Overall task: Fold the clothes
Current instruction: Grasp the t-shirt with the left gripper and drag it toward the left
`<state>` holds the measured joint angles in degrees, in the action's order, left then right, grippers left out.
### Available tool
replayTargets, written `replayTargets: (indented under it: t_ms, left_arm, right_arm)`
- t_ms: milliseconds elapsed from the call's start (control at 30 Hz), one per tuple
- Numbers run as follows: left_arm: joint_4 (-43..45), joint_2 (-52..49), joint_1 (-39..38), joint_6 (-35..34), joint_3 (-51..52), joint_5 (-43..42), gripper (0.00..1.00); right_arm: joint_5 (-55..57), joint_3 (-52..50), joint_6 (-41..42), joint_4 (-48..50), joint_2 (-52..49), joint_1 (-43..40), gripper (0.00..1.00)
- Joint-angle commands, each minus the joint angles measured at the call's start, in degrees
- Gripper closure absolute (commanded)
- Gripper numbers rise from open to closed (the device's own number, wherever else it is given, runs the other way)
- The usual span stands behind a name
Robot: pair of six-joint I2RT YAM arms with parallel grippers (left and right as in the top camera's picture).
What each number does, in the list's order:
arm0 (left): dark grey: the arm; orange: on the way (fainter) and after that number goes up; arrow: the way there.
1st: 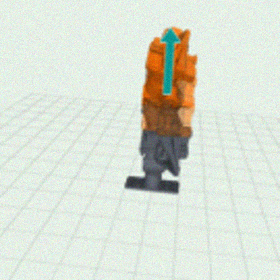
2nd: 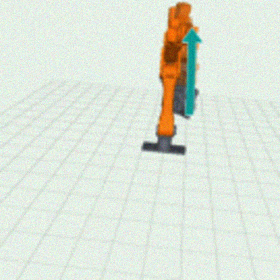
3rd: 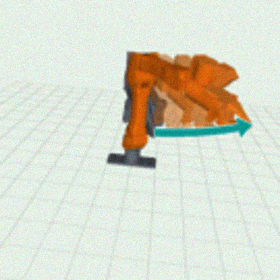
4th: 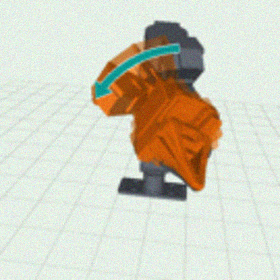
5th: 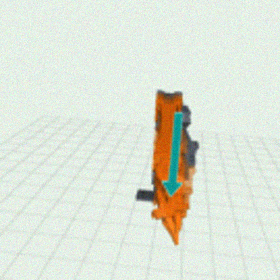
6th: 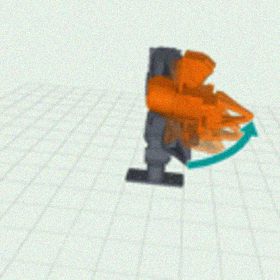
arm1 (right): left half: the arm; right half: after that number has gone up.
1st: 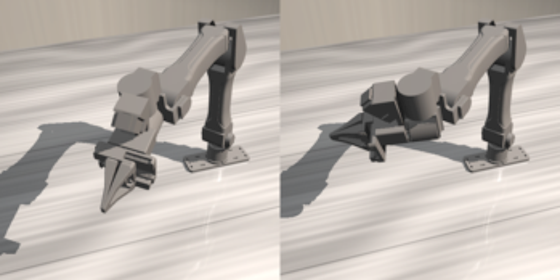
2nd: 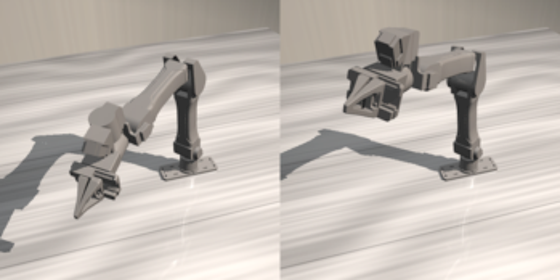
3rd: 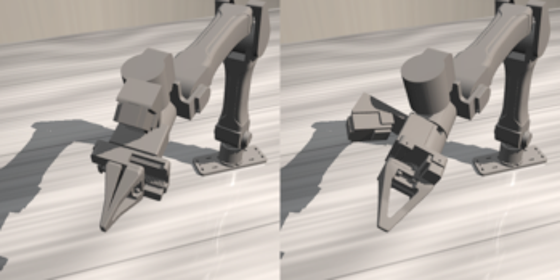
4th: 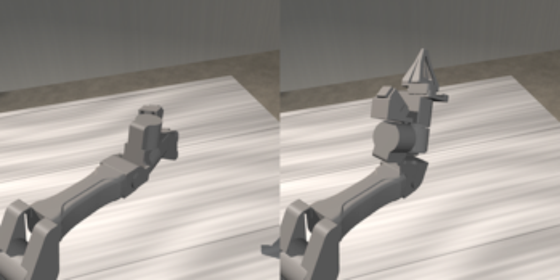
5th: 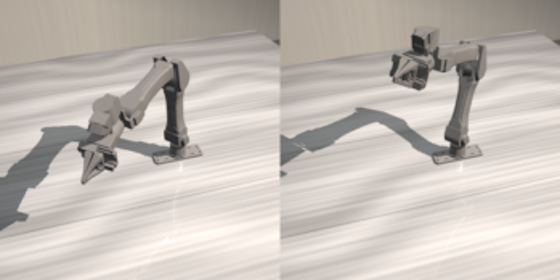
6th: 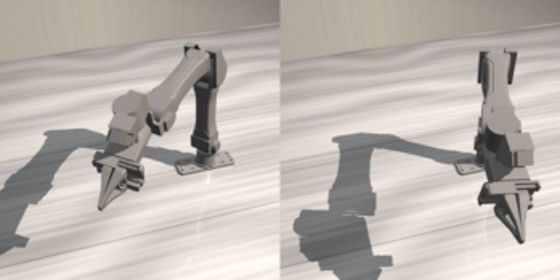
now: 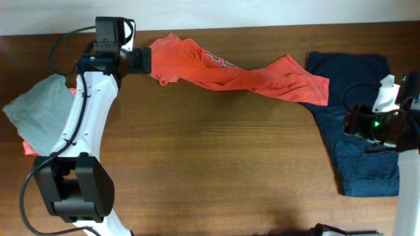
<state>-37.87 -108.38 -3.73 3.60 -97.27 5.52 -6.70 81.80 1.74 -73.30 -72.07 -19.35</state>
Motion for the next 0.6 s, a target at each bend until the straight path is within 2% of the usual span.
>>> replayTargets:
  t_ms: [0,200,300,467,567]
  left_arm:
    - [-2.4,-0.2,-1.0,-1.0,0.1,-4.3,0.01]
    - [-5.1,-0.3,-2.6,-1.0,0.5,-4.3,0.01]
    - [-5.6,-1.2,-3.4,-1.0,1.9,-4.3,0.04]
    - [-2.6,-6.5,-3.4,-1.0,4.8,-4.3,0.04]
    - [0.5,-10.9,-3.4,-0.7,4.8,-4.3,0.1]
  right_arm:
    - [0.3,0.1,0.7,0.0,0.2,-0.2,0.38]
    - [0.3,0.1,0.7,0.0,0.2,-0.2,0.38]
    - [0.3,0.1,0.7,0.0,0.2,-0.2,0.38]
    - [0.3,0.1,0.7,0.0,0.2,-0.2,0.38]
    - [0.3,0.1,0.7,0.2,0.2,-0.2,0.38]
